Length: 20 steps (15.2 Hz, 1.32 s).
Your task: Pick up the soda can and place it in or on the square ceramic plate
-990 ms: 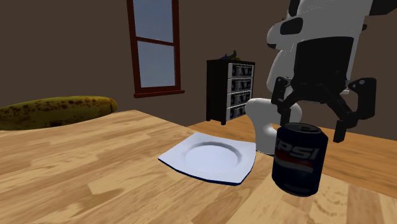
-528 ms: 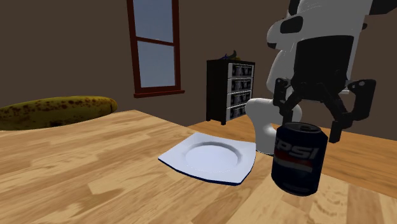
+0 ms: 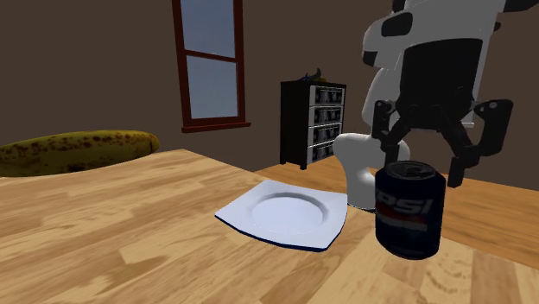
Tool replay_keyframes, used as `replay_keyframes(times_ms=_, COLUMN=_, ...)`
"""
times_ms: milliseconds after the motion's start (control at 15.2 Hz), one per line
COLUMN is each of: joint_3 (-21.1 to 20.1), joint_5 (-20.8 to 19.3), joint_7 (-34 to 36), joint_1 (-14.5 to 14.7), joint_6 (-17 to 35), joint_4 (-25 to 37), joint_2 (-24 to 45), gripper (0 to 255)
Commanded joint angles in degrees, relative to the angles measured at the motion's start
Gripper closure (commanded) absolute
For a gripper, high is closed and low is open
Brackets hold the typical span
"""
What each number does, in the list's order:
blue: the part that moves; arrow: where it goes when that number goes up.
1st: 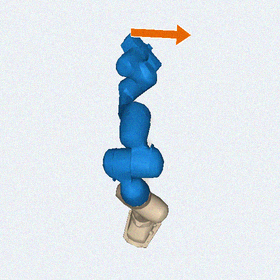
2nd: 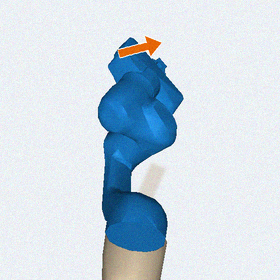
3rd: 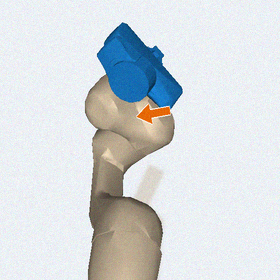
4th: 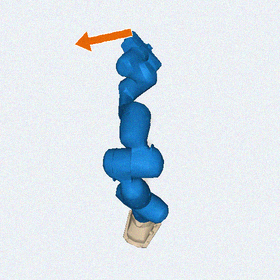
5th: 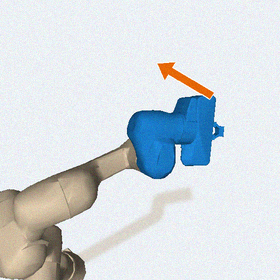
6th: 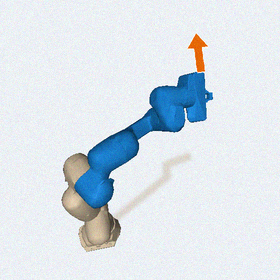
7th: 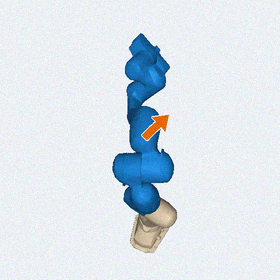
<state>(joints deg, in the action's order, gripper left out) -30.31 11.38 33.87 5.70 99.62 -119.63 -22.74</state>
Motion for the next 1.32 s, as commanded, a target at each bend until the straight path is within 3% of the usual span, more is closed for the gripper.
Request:
replay_keyframes(times_ms=0, joint_3=0.2, joint_5=-0.1, joint_7=0.0, joint_1=0.0, joint_6=-1.5, joint_4=1.4, joint_2=-0.1, gripper=255)
replay_keyframes(times_ms=990, joint_3=0.9, joint_5=-1.5, joint_7=1.1, joint_1=-0.8, joint_6=-12.3, joint_4=14.3, joint_2=2.2, gripper=255)
replay_keyframes(times_ms=1254, joint_3=4.9, joint_5=-2.8, joint_7=-4.3, joint_1=-2.6, joint_6=-14.1, joint_4=15.6, joint_2=2.3, gripper=255)
